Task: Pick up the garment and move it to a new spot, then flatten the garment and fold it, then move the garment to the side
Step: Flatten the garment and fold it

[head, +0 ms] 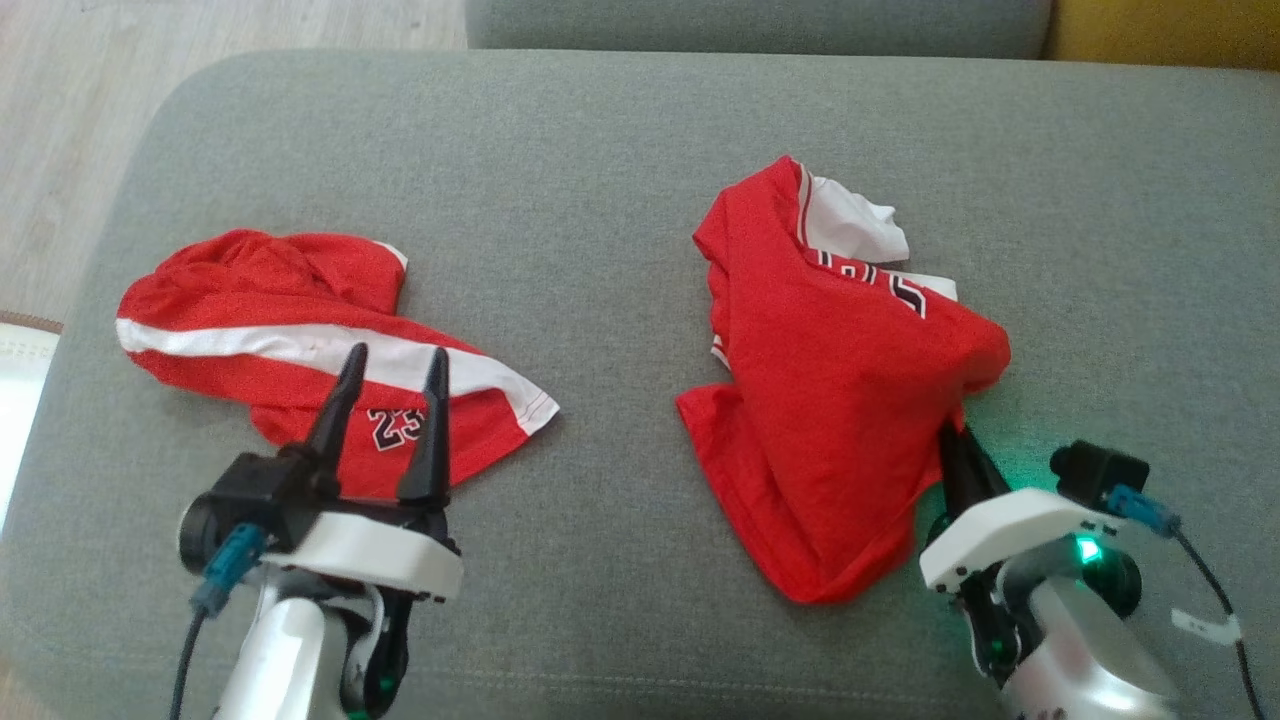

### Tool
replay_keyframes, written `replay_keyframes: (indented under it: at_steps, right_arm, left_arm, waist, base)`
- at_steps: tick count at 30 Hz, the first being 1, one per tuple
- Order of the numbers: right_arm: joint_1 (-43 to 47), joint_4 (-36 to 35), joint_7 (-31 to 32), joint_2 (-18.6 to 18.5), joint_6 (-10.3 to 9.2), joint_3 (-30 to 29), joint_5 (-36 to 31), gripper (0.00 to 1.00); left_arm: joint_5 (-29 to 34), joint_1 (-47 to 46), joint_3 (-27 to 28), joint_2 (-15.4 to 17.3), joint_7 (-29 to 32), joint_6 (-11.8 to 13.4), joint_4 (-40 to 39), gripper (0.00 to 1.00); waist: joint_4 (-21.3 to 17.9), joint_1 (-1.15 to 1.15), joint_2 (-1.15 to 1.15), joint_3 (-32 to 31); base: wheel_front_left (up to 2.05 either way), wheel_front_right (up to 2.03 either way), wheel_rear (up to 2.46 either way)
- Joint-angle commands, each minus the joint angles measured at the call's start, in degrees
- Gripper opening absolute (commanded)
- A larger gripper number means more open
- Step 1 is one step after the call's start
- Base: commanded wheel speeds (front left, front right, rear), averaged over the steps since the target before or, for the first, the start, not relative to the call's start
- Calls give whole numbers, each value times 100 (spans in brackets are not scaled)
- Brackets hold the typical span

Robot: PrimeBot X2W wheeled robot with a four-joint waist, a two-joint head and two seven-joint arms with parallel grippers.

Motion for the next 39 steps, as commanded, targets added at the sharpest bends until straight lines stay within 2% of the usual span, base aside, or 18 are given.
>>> replay_keyframes:
  at_steps: [1, 4, 8, 11, 12, 18, 23, 27, 31, 34, 39]
  right_arm:
    - [-111, 33, -136, -7, -4, 156, 57, 0]
    - [-245, 202, -283, -7, -4, -5, 72, 0]
    - [-552, 236, -384, -7, -4, -619, -163, 0]
    - [-874, 87, -401, -46, -4, -1245, -582, 0]
    - [-874, 87, -401, -46, -4, -1245, -582, 0]
    - [-1881, -442, -146, -454, -4, -2219, -1615, 0]
    - [-2988, -1100, 64, -588, -4, -2466, -2619, 0]
    - [-3804, -1491, -90, -551, -4, -2208, -3193, 0]
    - [-4134, -1572, -202, -374, -4, -1527, -3216, 0]
    - [-3874, -1589, -215, -211, -4, -882, -2911, 0]
    - [-2844, -1930, -143, -64, -4, 77, -2111, 0]
  left_arm:
    - [51, -277, 255, 8, -29, -11, -152, 100]
    - [72, -227, 316, 4, -29, -11, -124, 100]
    - [49, -126, 373, -5, -29, -4, -124, 100]
    - [19, -53, 367, -12, -29, -1, -122, 100]
    - [19, -53, 367, -12, -29, -1, -122, 100]
    - [-91, 54, 267, -20, -29, 43, -115, 100]
    - [-331, 127, 158, -22, -29, 165, -174, 100]
    - [-441, 144, 68, -23, -29, 238, -210, 100]
    - [-545, 169, 36, -23, -29, 319, -279, 100]
    - [-607, 234, 44, -23, -29, 384, -330, 100]
    - [-635, 303, 64, -23, -29, 442, -378, 100]
  waist:
    - [-19, 0, 0, -34]
    - [-60, 0, 0, -134]
    - [-131, 0, 0, -311]
    - [-162, 0, 0, -459]
    - [-162, 0, 0, -459]
    - [-155, 0, 0, -746]
    - [-131, 0, 0, -877]
    - [-97, 0, 0, -916]
    - [-86, 0, 0, -950]
    - [-118, 0, 0, -961]
    - [-234, 0, 0, -938]
  base:
    - [0, 0, 0]
    - [0, 0, 0]
    - [0, 0, 0]
    - [0, 0, 0]
    - [0, 0, 0]
    - [0, 0, 0]
    - [0, 0, 0]
    - [0, 0, 0]
    - [0, 0, 0]
    - [0, 0, 0]
    - [0, 0, 0]
